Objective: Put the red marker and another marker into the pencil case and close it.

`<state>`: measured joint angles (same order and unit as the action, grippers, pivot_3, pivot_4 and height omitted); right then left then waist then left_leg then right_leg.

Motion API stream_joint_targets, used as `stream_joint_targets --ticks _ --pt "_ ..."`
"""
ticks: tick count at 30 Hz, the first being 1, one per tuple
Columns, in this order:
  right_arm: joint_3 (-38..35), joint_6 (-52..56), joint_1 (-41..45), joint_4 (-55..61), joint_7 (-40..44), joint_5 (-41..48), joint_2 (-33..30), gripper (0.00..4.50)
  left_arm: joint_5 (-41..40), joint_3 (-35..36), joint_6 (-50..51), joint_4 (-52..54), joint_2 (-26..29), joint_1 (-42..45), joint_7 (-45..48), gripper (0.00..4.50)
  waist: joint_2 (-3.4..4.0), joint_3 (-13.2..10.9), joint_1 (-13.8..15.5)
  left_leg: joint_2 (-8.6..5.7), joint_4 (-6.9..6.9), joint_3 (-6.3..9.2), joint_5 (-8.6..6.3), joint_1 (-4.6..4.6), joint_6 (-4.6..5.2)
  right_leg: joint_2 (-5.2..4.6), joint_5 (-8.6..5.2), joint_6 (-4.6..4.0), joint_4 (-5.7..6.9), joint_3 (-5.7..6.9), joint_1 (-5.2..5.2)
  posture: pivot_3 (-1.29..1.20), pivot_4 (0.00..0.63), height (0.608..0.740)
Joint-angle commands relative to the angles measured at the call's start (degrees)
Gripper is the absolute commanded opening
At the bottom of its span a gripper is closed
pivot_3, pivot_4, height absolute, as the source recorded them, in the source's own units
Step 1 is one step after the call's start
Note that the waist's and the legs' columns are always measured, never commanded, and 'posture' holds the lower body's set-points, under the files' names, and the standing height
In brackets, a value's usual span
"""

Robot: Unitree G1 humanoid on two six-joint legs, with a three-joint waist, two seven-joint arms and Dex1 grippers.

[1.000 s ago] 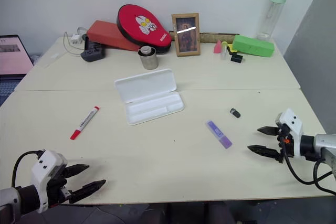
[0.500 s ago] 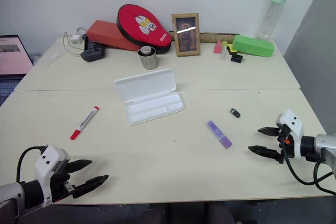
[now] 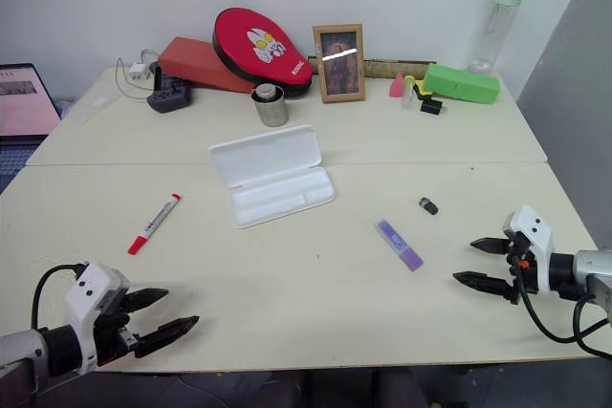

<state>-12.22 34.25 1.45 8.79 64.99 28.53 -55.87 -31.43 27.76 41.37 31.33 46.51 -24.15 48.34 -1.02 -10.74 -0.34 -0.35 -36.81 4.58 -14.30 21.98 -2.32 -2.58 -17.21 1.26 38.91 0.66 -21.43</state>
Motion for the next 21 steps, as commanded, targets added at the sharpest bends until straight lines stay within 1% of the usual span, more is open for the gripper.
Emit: stream_joint_targets --ticks 1,4,6,10,14,17,21 --pt "-2.34 1.16 3.77 3.88 1.18 4.52 -0.12 4.47 -1.35 -4.23 0.76 2.17 0.79 6.32 -1.13 4.5 0.01 0.0 0.08 0.0 -0.01 0.0 0.0 -0.01 0.0 0.01 0.02 0.03 0.0 0.0 0.01 0.0 0.15 0.74" --pt "-3.01 4.5 9.72 8.25 0.11 10.86 1.29 4.47 0.7 -10.67 0.43 -0.31 1.0 15.53 -1.93 4.5 0.0 -0.01 -0.07 0.03 -0.01 0.01 0.0 -0.03 0.0 0.09 0.04 0.06 0.01 -0.09 0.0 0.0 0.15 0.74" --pt "-2.84 6.24 12.12 11.04 -0.56 13.17 1.31 4.47 1.38 -13.99 0.44 -1.69 1.21 20.33 -1.84 4.5 0.01 -0.02 -0.02 0.02 -0.02 -0.01 0.0 -0.01 0.0 0.33 0.07 0.03 0.01 -0.07 -0.01 0.0 0.15 0.74" --pt "-0.64 6.27 15.07 15.02 -2.51 12.99 1.61 4.47 3.06 -19.97 -0.67 -6.35 1.01 29.36 -0.46 4.5 -0.03 -0.03 0.11 0.02 -0.01 -0.01 -0.01 0.02 -0.02 0.35 0.17 -0.13 -0.01 -0.02 -0.01 0.0 0.15 0.74" --pt "2.45 6.11 18.23 17.42 -4.16 13.49 3.82 4.47 8.67 -28.87 -5.56 -16.73 -1.64 40.13 1.45 4.5 -0.04 -0.05 0.17 -0.01 -0.02 -0.04 -0.04 0.04 0.01 0.35 0.18 -0.12 0.01 -0.02 -0.04 0.0 0.15 0.74" --pt "3.24 6.19 18.24 18.6 -4.88 13.41 4.41 4.47 11.35 -32.43 -9.63 -25.26 -3.86 47.73 3.88 4.5 -0.11 -0.08 0.2 0.0 -0.05 -0.04 -0.04 0.05 0.01 0.36 0.19 -0.11 0.01 -0.02 -0.03 0.0 0.15 0.74" --pt "3.53 6.03 17.54 19.43 -5.56 13.32 4.2 4.47 12.97 -34.56 -13.17 -33.69 -5.55 53.91 7.6 4.5 -0.13 -0.09 0.03 -0.01 -0.06 -0.1 -0.04 0.13 0.01 0.37 0.2 -0.11 0.04 -0.02 -0.16 0.0 0.15 0.74"
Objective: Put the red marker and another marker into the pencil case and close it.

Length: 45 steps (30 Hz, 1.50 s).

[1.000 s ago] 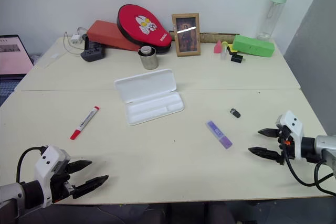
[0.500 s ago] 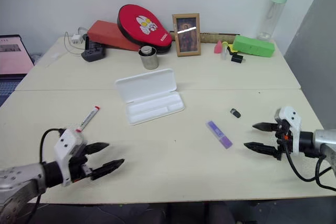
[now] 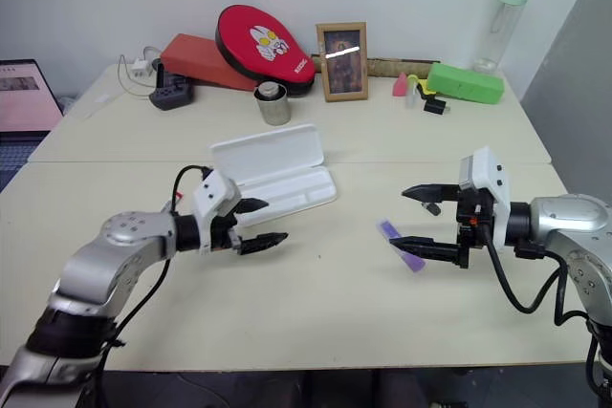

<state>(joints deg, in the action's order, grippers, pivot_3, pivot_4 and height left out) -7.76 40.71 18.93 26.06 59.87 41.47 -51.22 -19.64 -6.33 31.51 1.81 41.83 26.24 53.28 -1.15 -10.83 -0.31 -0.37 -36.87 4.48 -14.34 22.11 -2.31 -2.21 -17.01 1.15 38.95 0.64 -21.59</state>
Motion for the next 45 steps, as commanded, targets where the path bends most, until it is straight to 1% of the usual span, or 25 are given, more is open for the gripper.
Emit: stream_joint_targets --ticks 1,6,12,15,16,17,18,19,20,26,30,32,33,34,35,39,45 --pt "-1.02 -0.54 -0.08 2.3 -0.65 0.38 -0.46 4.47 2.81 -1.88 -5.31 -7.82 -1.21 5.44 4.02 4.5 -0.01 0.0 -0.04 0.0 0.0 0.0 0.0 0.03 0.0 0.0 0.0 0.0 0.0 0.01 -0.04 0.0 0.15 0.74" --pt "-2.21 -0.95 -0.63 3.85 -2.39 0.53 -0.26 4.47 9.1 -7.04 -12.95 -22.44 -3.17 12.03 9.6 4.5 -0.01 0.0 -0.02 0.0 -0.05 0.01 0.0 0.16 0.0 0.03 0.02 0.01 0.05 0.08 -0.13 0.0 0.15 0.74" --pt "-3.15 -0.86 -1.05 5.1 -4.42 1.11 0.0 4.47 14.59 -9.64 -17.82 -29.5 -3.57 13.1 11.08 4.5 -0.01 0.0 -0.11 0.0 -0.1 0.04 0.0 0.32 0.0 0.02 0.04 0.04 0.04 0.04 -0.24 0.0 0.15 0.74" --pt "-3.47 -1.14 -1.35 5.19 -5.11 0.87 -0.14 4.5 14.01 -8.81 -17.44 -30.0 -4.69 13.1 12.12 4.0 0.0 0.0 -0.1 0.0 -0.11 0.07 0.01 0.3 0.01 0.02 0.04 0.04 0.08 0.04 -0.21 0.0 0.15 0.74" --pt "-3.49 -1.26 -1.29 5.02 -5.18 0.84 -0.14 4.5 14.19 -8.79 -17.47 -30.04 -4.76 13.06 12.27 3.73 0.0 0.01 -0.11 0.0 -0.11 0.08 0.01 0.29 0.01 0.02 0.05 0.05 0.08 0.04 -0.2 0.0 0.15 0.74" --pt "-3.44 -1.39 -1.08 4.66 -5.11 0.86 -0.08 4.5 14.52 -8.85 -17.55 -29.97 -4.63 12.94 12.32 3.6 0.0 0.01 -0.13 0.0 -0.11 0.06 0.01 0.27 0.01 0.02 0.05 0.06 0.08 0.03 -0.2 0.0 0.15 0.74" --pt "-3.29 -1.57 -0.92 4.31 -5.04 0.68 -0.09 4.5 14.42 -8.66 -17.28 -29.68 -4.58 12.73 12.54 3.24 0.0 0.01 -0.16 0.0 -0.11 0.05 0.01 0.25 0.01 0.02 0.06 0.07 0.09 0.04 -0.19 0.0 0.15 0.74" --pt "-3.18 -1.69 -0.76 4.07 -5.01 0.59 -0.06 4.5 14.22 -8.42 -17.0 -29.27 -4.55 12.45 12.72 3.17 0.0 0.01 -0.16 0.0 -0.11 0.05 0.01 0.25 0.02 0.03 0.06 0.07 0.09 0.04 -0.19 0.0 0.15 0.74" --pt "-3.19 -1.73 -0.7 3.96 -4.98 0.6 -0.1 4.5 14.13 -8.25 -16.81 -28.77 -4.47 12.15 12.75 2.9 0.0 0.01 -0.17 0.0 -0.11 0.05 0.01 0.25 0.02 0.03 0.06 0.07 0.09 0.04 -0.19 0.0 0.15 0.74" --pt "-3.15 -1.98 0.03 3.24 -4.91 0.55 -0.02 4.5 14.25 -7.13 -16.61 -26.88 -4.23 10.6 12.3 1.87 0.0 0.01 -0.19 0.0 -0.11 0.04 0.01 0.24 0.02 0.03 0.06 0.07 0.09 0.03 -0.19 0.0 0.15 0.74" --pt "-3.29 -2.31 0.52 2.3 -4.84 0.44 -0.05 4.5 13.92 -6.45 -15.95 -25.17 -4.26 9.65 12.55 0.97 0.0 0.01 -0.19 0.0 -0.11 0.04 0.01 0.25 0.02 0.02 0.06 0.07 0.08 0.02 -0.19 0.0 0.15 0.74" --pt "-3.48 -2.36 0.89 1.83 -4.94 0.54 -0.04 4.5 13.76 -6.12 -15.64 -24.45 -4.33 9.31 12.57 0.64 0.0 0.01 -0.19 0.0 -0.11 0.04 0.01 0.24 0.02 0.02 0.07 0.07 0.08 0.02 -0.19 0.0 0.15 0.74" --pt "-3.5 -2.39 0.97 1.72 -4.96 0.56 -0.05 4.5 13.79 -6.0 -15.54 -24.27 -4.37 9.23 12.57 0.33 0.0 0.01 -0.18 0.0 -0.12 0.04 0.01 0.25 0.02 0.02 0.07 0.07 0.07 0.02 -0.19 0.0 0.15 0.74" --pt "-3.55 -2.44 1.09 1.52 -5.08 0.55 -0.02 4.5 13.81 -5.85 -15.53 -24.18 -4.45 9.17 12.52 0.15 0.0 0.01 -0.17 0.0 -0.12 0.04 0.01 0.26 0.02 0.02 0.07 0.07 0.07 0.02 -0.2 0.0 0.15 0.74" --pt "-3.74 -2.62 1.25 1.14 -5.35 0.48 0.16 4.5 13.79 -5.67 -15.57 -24.0 -4.53 8.99 12.4 0.05 0.0 0.01 -0.16 0.0 -0.12 0.04 0.01 0.26 0.02 0.02 0.07 0.07 0.07 0.02 -0.19 0.0 0.15 0.74" --pt "-4.51 -2.79 2.32 -0.34 -7.04 0.17 0.86 4.5 13.06 -5.1 -14.61 -20.92 -4.41 7.35 12.72 0.05 0.01 0.02 -0.2 0.01 -0.13 0.04 0.01 0.24 0.02 0.02 0.07 0.07 0.1 0.01 -0.19 0.0 0.15 0.74" --pt "-7.28 -0.51 0.12 3.27 -5.3 4.96 -0.57 4.5 10.91 -4.76 -12.91 -10.09 -2.02 2.06 16.04 0.05 0.01 0.02 -0.18 0.02 -0.1 0.06 0.01 0.28 0.02 0.01 0.07 0.06 0.06 -0.04 -0.21 0.0 0.15 0.74"
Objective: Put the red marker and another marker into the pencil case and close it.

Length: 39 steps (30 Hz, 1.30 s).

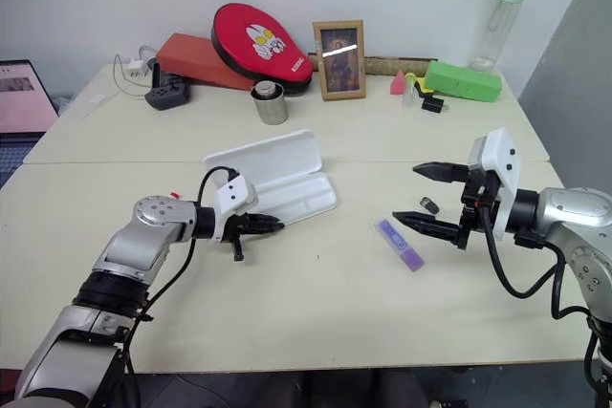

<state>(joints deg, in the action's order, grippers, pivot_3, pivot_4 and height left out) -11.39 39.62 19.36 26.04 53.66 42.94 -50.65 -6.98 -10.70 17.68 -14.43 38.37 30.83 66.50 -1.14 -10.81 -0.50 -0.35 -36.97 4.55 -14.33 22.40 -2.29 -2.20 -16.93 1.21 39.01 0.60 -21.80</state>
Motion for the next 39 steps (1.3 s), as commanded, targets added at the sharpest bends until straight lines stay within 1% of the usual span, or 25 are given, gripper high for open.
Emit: stream_joint_targets --ticks 1,6,8,15,22,31,32,33,39 --pt "-4.35 1.01 -0.84 3.77 1.12 4.48 -1.35 4.5 -2.11 -0.79 1.09 9.29 2.26 -4.15 3.75 0.05 0.0 0.0 0.0 0.0 0.0 0.01 0.0 0.0 0.0 0.0 0.0 0.0 0.0 -0.01 0.0 0.0 0.15 0.74" --pt "-5.13 1.52 -4.41 6.05 2.58 5.37 -3.15 4.5 -2.79 -2.66 2.69 20.99 6.07 -11.25 6.82 0.05 0.0 0.0 0.09 0.01 -0.01 0.03 0.0 0.01 0.0 -0.02 0.0 -0.01 0.0 0.02 0.01 0.0 0.15 0.74" --pt "-4.9 1.41 -5.45 6.82 2.61 5.45 -3.52 4.5 -2.51 -3.54 2.74 23.51 7.16 -13.25 7.4 0.05 0.0 0.0 0.12 0.02 0.0 0.03 0.0 -0.01 0.0 -0.02 0.01 -0.02 0.0 0.0 0.02 0.0 0.15 0.74" --pt "-5.14 1.1 -6.66 7.29 2.84 5.81 -4.01 4.5 -2.02 -4.29 3.22 24.27 6.98 -14.61 6.46 0.05 0.03 0.01 0.15 0.01 0.0 -0.05 0.0 -0.08 0.01 0.01 0.01 -0.01 -0.01 0.0 0.08 0.0 0.15 0.74" --pt "-4.46 0.87 -6.26 6.83 3.03 5.5 -4.26 4.5 -1.69 -4.78 2.89 23.49 7.29 -14.15 7.26 0.05 0.03 0.02 0.16 0.01 0.0 -0.05 0.0 -0.08 0.01 0.0 0.01 -0.01 -0.01 0.01 0.08 0.0 0.15 0.74" --pt "-3.76 0.62 -5.97 6.25 3.28 5.04 -4.18 4.5 -2.14 -3.85 3.6 24.11 7.26 -14.3 6.6 0.05 0.03 0.01 0.16 0.01 -0.01 -0.05 0.0 -0.08 0.01 0.01 0.01 -0.01 -0.01 0.01 0.08 0.0 0.15 0.74" --pt "-3.72 0.61 -5.93 6.2 3.32 5.05 -4.18 4.5 -2.28 -3.67 3.68 24.25 7.3 -14.29 6.57 0.49 0.03 0.01 0.16 0.01 -0.01 -0.05 0.0 -0.08 0.01 0.0 0.01 -0.01 -0.01 0.01 0.08 0.0 0.15 0.74" --pt "-3.67 0.56 -5.9 6.14 3.39 5.03 -4.2 4.5 -2.64 -3.36 3.91 24.55 7.46 -14.37 6.67 0.62 0.03 0.01 0.16 0.01 0.0 -0.05 0.0 -0.08 0.01 0.0 0.01 -0.01 -0.01 0.01 0.08 0.0 0.15 0.74" --pt "-3.2 0.35 -5.51 5.59 3.99 4.98 -4.19 4.5 -6.82 -0.47 7.45 28.82 7.75 -15.67 6.36 1.83 0.02 0.01 0.09 0.02 0.0 -0.05 0.0 -0.07 0.01 0.01 0.01 -0.01 -0.01 0.0 0.06 0.0 0.15 0.74"
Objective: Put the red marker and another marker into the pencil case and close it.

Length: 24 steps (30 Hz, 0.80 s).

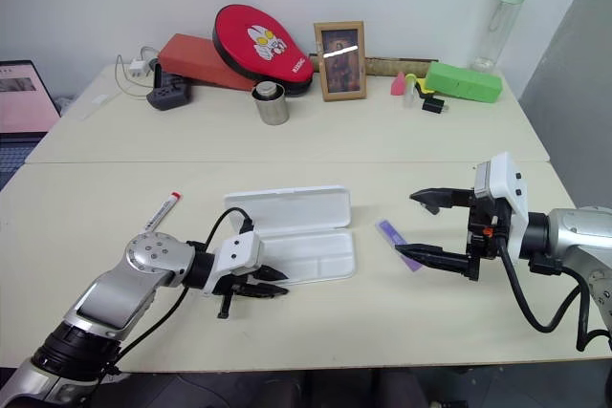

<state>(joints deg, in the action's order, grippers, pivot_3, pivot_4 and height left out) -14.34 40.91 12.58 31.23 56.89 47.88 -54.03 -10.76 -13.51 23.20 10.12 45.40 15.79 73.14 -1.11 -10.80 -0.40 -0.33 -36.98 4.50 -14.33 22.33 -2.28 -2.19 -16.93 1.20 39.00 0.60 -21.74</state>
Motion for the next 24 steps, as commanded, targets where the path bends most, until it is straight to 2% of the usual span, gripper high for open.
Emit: stream_joint_targets --ticks 1,5,10,13,15,17,20,24 --pt "-0.17 -0.95 1.39 0.3 0.86 0.04 -0.78 4.5 -3.86 2.81 2.74 5.13 0.71 -0.83 -0.47 2.03 0.0 0.0 0.01 0.0 0.0 0.0 0.0 0.01 0.0 0.0 0.0 0.0 0.0 -0.01 -0.01 0.0 0.15 0.74" --pt "0.21 -1.01 2.21 -0.24 1.22 0.08 -0.66 4.5 -9.01 6.49 7.62 10.14 1.05 -1.82 -1.74 2.9 0.0 0.0 -0.01 0.0 0.0 0.01 0.0 0.01 0.0 0.0 0.0 0.0 0.0 0.0 0.0 0.0 0.15 0.74" --pt "0.54 -1.25 3.01 -0.97 1.77 0.51 -0.31 4.5 -21.81 16.12 17.1 17.66 1.01 -3.5 -3.97 3.85 -0.02 -0.01 -0.11 0.04 0.0 0.08 0.0 0.02 0.0 0.0 0.0 0.0 -0.01 0.0 -0.01 0.0 0.15 0.74" --pt "0.59 -1.76 5.2 -1.98 1.63 1.86 1.29 4.5 -34.47 25.78 24.57 19.7 -1.27 -1.32 -10.04 4.49 -0.02 -0.01 -0.14 0.04 -0.01 0.06 0.0 -0.01 0.0 0.01 0.0 0.0 0.0 -0.01 0.0 0.0 0.15 0.74" --pt "1.04 -2.5 7.63 -3.02 0.9 1.98 2.8 4.5 -40.51 31.31 27.07 18.37 -3.45 1.62 -16.09 4.49 -0.02 -0.02 -0.15 0.05 -0.02 0.1 0.0 -0.03 0.0 0.01 0.0 0.01 0.0 -0.01 0.01 0.0 0.15 0.74" --pt "1.7 -2.53 10.11 -4.45 -0.4 1.15 4.23 4.5 -39.35 33.7 26.61 16.78 -4.08 3.25 -20.76 4.49 -0.02 -0.01 -0.15 0.05 -0.05 0.1 0.0 -0.02 -0.01 0.02 0.0 0.01 0.02 0.03 0.0 0.0 0.15 0.74" --pt "4.55 -3.02 13.72 -5.43 -1.02 -0.5 6.08 4.5 -30.58 37.28 23.62 9.14 -1.53 3.36 -28.91 4.49 -0.02 -0.01 -0.34 0.02 0.0 0.04 0.0 -0.22 -0.01 0.03 0.0 0.01 0.03 -0.02 0.07 0.0 0.15 0.74" --pt "5.88 -2.83 15.99 -4.64 -0.5 0.93 7.88 4.5 -25.41 39.7 21.62 3.25 0.2 2.29 -34.72 4.49 -0.02 -0.01 -0.83 0.06 0.04 0.1 0.0 -0.27 -0.01 0.06 0.01 0.0 0.05 -0.05 0.06 0.0 0.15 0.74"
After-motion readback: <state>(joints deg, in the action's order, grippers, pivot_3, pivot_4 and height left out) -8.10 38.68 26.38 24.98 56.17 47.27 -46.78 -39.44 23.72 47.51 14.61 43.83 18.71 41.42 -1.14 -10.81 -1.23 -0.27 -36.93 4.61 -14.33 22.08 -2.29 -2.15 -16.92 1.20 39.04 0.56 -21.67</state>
